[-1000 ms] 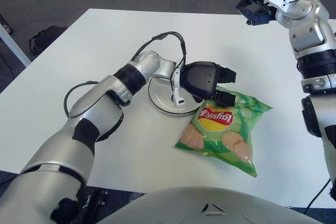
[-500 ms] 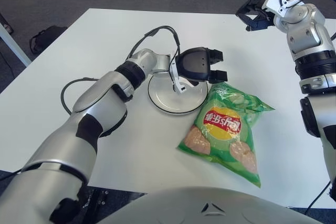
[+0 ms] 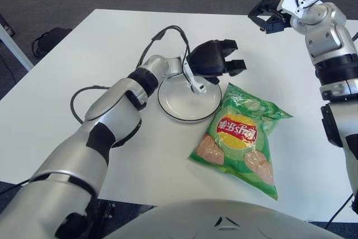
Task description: Put the snack into the plate.
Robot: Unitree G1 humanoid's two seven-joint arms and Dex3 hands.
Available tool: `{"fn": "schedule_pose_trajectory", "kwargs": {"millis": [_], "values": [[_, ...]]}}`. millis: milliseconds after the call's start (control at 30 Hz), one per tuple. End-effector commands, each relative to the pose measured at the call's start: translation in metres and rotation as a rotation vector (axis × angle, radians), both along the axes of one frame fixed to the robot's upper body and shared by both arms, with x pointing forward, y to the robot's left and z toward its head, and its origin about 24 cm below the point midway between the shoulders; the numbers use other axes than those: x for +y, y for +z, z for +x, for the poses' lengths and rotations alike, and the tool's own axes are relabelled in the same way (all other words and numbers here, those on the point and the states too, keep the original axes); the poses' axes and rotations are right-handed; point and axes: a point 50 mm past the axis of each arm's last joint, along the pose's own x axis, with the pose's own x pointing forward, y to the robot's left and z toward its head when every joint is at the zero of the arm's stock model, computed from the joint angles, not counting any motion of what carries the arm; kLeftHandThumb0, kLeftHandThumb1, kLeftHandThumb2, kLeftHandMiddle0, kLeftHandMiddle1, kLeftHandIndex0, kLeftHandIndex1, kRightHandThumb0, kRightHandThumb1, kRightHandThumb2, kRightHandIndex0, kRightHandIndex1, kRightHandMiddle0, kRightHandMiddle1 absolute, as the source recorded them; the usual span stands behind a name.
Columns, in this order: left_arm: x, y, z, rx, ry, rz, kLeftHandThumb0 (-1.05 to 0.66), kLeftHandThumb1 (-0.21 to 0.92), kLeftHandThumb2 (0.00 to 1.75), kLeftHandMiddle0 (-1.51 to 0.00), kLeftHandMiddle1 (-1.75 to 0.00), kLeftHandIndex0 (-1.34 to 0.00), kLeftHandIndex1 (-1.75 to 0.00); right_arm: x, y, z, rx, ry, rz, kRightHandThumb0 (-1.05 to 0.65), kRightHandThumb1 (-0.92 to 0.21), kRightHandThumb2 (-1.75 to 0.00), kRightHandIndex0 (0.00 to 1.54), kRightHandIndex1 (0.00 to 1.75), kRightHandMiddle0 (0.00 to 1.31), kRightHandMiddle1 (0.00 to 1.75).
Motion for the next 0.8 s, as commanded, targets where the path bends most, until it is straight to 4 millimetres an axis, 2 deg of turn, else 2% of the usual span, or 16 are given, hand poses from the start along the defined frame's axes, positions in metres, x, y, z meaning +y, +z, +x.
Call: {"fn": "schedule_pose_trajectory", "kwargs": {"millis": [0, 100, 267, 367, 433, 533, 767], "values": [[0.004, -0.002, 0.003, 0.027, 0.053, -0.024, -0.01, 0.24, 1.28, -0.65, -1.74, -0.72, -1.33, 0.008, 0.000, -0.009, 0.005, 0.033, -0.004, -0.66, -0.92, -0.81, 0.15, 0.81, 0.00, 1.10], [0.005, 0.000, 0.004, 0.048, 0.061, -0.056, -0.01, 0.24, 1.26, -0.65, -1.72, -0.72, -1.32, 0.005, 0.000, -0.010, 0.000, 0.033, 0.014, -0.65, -0.92, -0.81, 0.15, 0.83, 0.00, 1.17], [0.010, 0.006, 0.002, 0.116, 0.035, -0.112, -0.01, 0.33, 1.11, -0.62, -1.54, -0.73, -1.36, 0.001, -0.001, -0.009, -0.011, 0.031, 0.028, -0.62, -0.92, -0.81, 0.13, 0.85, 0.00, 1.37], [0.012, 0.010, 0.000, 0.165, 0.000, -0.133, -0.01, 0.36, 1.06, -0.61, -1.50, -0.71, -1.38, 0.000, -0.001, -0.009, -0.018, 0.033, 0.031, -0.61, -0.92, -0.81, 0.13, 0.86, 0.00, 1.42], [0.014, 0.013, -0.003, 0.209, -0.041, -0.151, -0.01, 0.45, 0.94, -0.62, -1.44, -0.63, -1.39, -0.002, -0.001, -0.009, -0.021, 0.033, 0.032, -0.58, -0.92, -0.81, 0.14, 0.88, 0.00, 1.53], [0.016, 0.017, -0.006, 0.249, -0.089, -0.158, -0.01, 0.58, 0.75, -0.60, -1.39, -0.55, -1.40, -0.003, -0.001, -0.009, -0.018, 0.030, 0.032, -0.42, -0.92, -0.62, 0.16, 0.90, 0.12, 1.68], [0.022, 0.025, -0.015, 0.304, -0.195, -0.124, -0.01, 0.82, 0.40, -0.54, -1.33, -0.42, -1.45, -0.006, -0.004, -0.008, -0.015, 0.032, 0.033, -0.36, -0.92, -0.54, 0.18, 0.90, 0.18, 1.74]]}}
